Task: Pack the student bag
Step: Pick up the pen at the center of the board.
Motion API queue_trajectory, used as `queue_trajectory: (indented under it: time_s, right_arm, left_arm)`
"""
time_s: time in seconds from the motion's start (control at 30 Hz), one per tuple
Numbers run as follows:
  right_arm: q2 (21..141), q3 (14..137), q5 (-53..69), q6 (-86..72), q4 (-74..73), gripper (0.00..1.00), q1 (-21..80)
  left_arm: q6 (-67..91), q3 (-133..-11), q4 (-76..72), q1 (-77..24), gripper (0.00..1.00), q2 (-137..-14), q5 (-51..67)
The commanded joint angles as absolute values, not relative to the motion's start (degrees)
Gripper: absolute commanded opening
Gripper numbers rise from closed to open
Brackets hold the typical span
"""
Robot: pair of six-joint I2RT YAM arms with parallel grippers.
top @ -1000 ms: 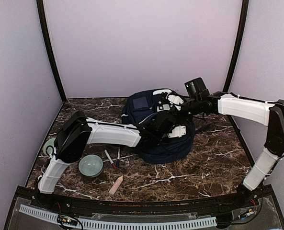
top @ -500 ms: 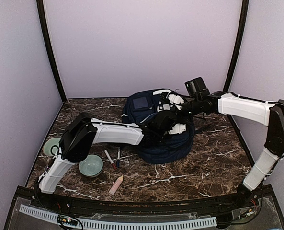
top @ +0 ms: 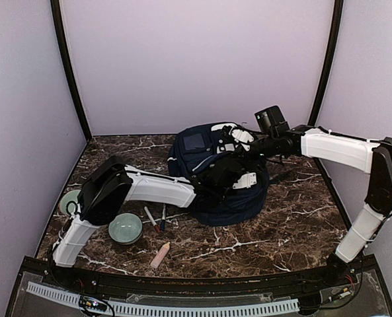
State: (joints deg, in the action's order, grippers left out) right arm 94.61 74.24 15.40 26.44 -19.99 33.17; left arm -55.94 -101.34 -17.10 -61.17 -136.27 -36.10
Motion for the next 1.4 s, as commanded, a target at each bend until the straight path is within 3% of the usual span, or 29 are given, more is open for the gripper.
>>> queue_trajectory:
  time_s: [0.0, 0.4, 0.8, 1.03, 1.37]
  right_arm:
    - [92.0, 76.4, 15.1, 24.6, -16.7, 0.0, 33.5]
    - [91.7, 76.4, 15.2, 24.2, -16.7, 0.0, 33.5]
    - [90.1, 75.6, 15.8, 23.9, -16.6, 0.0, 33.5]
    - [90.1, 75.6, 16.1, 23.8, -16.9, 0.0, 33.5]
    - [90.9, 76.3, 18.5, 23.1, -17.7, 0.0, 33.5]
  left_arm:
    - [-59.2, -97.4, -21.7, -64.0, 0.49, -130.1, -38.1]
    - [-46.8, -81.6, -18.0, -73.4, 0.49, -114.5, -43.1]
    - [-2.0, -78.3, 25.1, -78.0, 0.49, -100.2, -31.8]
    - [20.4, -77.7, 46.6, -77.9, 0.49, -98.6, -23.6]
    - [32.0, -70.7, 54.6, -75.9, 0.48, -95.2, -12.1]
